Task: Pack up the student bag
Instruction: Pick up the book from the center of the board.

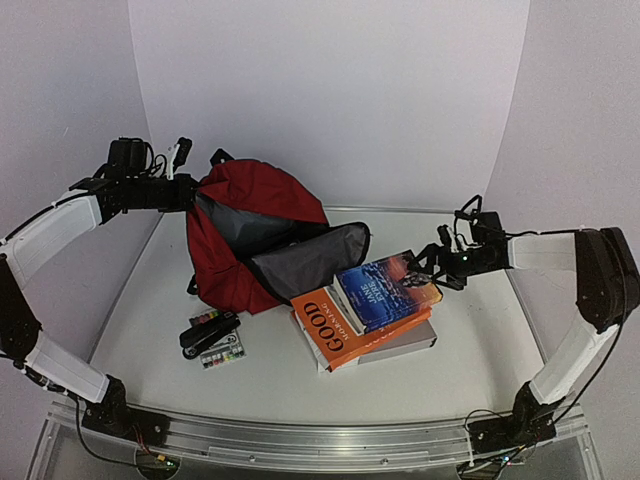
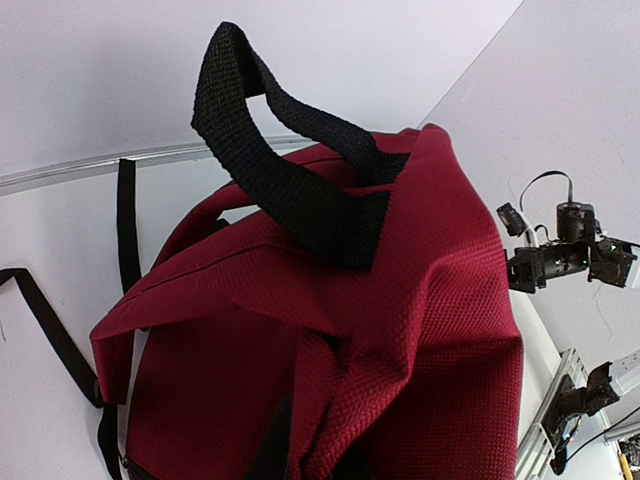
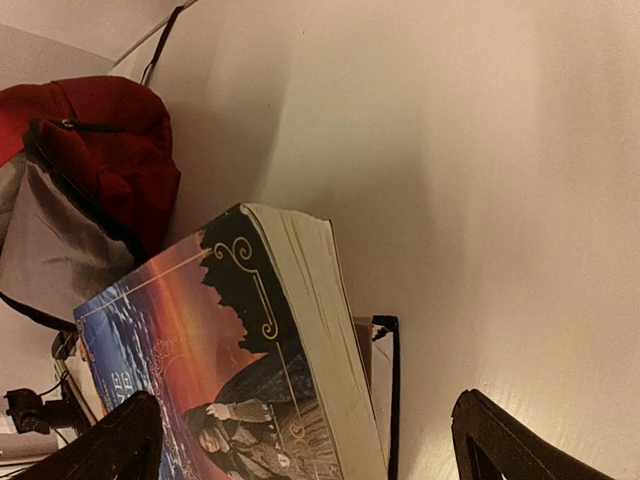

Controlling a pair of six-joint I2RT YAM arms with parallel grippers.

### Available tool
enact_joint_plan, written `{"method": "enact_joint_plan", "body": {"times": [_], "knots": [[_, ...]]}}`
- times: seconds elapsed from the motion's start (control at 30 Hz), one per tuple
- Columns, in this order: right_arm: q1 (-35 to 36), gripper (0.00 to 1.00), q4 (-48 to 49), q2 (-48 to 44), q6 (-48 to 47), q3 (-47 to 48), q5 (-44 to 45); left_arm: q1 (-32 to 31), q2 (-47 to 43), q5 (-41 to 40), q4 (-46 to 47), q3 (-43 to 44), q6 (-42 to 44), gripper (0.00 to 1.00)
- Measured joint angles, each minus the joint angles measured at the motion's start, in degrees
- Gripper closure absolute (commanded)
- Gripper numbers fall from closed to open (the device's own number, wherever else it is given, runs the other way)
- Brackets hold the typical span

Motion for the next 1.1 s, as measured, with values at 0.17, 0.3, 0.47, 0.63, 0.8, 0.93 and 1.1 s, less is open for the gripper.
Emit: {"method": "enact_joint_plan", "body": {"times": [0.17, 0.3, 0.47, 0.63, 0.8, 0.93, 1.1], "knots": [[0.0, 0.22, 0.8, 5.1, -0.8, 0.1, -5.3, 0.0, 0.0, 0.0, 0.0, 0.0, 0.1, 1.0], [0.0, 0.41, 2.0, 6.9, -0.5, 0.4, -10.1, 0.0, 0.0, 0.0, 0.0, 0.0, 0.1, 1.0], [-0.2, 0.73, 3.2, 6.7, 0.2, 0.6, -12.4, 0.0, 0.0, 0.0, 0.0, 0.0, 0.1, 1.0], [-0.1, 0.94, 3.2, 3.2, 2.2, 0.6, -13.6, 0.0, 0.0, 0.0, 0.0, 0.0, 0.1, 1.0], [0.4, 1.0, 1.7, -1.3, 3.8, 0.6, -10.2, 0.0, 0.0, 0.0, 0.0, 0.0, 0.1, 1.0], [0.4, 1.0, 0.3, -7.2, 6.0, 0.6, -6.5, 0.0, 0.0, 0.3, 0.0, 0.0, 0.0, 1.0], [0.5, 1.0, -1.5, -16.5, 11.5, 1.2, -2.7, 0.0, -0.7, 2.4, 0.1, 0.0, -0.9, 1.0]]}}
